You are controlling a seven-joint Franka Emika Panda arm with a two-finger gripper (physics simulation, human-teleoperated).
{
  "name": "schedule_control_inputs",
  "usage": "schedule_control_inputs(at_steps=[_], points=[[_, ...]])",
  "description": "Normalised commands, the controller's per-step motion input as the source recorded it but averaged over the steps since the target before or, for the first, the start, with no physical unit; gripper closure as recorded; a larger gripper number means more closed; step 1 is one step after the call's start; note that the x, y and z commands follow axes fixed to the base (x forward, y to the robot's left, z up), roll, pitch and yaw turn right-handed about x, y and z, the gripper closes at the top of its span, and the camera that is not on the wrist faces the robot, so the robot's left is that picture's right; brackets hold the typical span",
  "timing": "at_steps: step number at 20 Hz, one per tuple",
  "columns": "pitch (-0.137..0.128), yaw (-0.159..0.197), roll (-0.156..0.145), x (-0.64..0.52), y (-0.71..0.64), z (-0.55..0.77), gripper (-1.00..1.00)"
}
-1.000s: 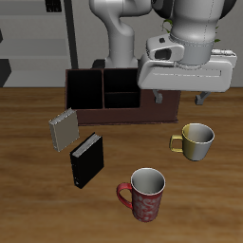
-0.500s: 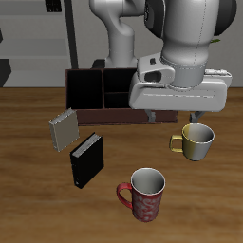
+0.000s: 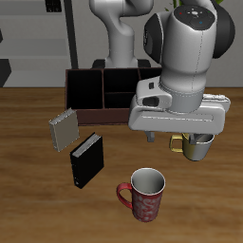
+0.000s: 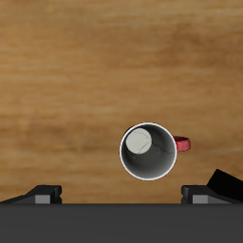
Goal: Place the red mug into the back desk caddy's right compartment
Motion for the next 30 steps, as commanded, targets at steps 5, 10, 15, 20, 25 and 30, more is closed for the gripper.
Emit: schedule_control_inputs(at_steps=[5, 10, 15, 20, 25, 30], points=[[0.005, -0.033, 0.010, 0.06, 0.09, -0.29, -1.00], [-0.023, 0.004, -0.018, 0.06, 0.04, -0.41, -1.00], [-0.025, -0.037, -0.013, 0.03, 0.07, -0.31, -1.00], [-0.004, -0.018, 0.007, 0.02, 0.09, -0.28, -1.00], [0.030, -0.008, -0.003, 0.05, 0.04, -0.30, -1.00], [0.064, -0.013, -0.018, 0.12, -0.06, -0.37, -1.00]])
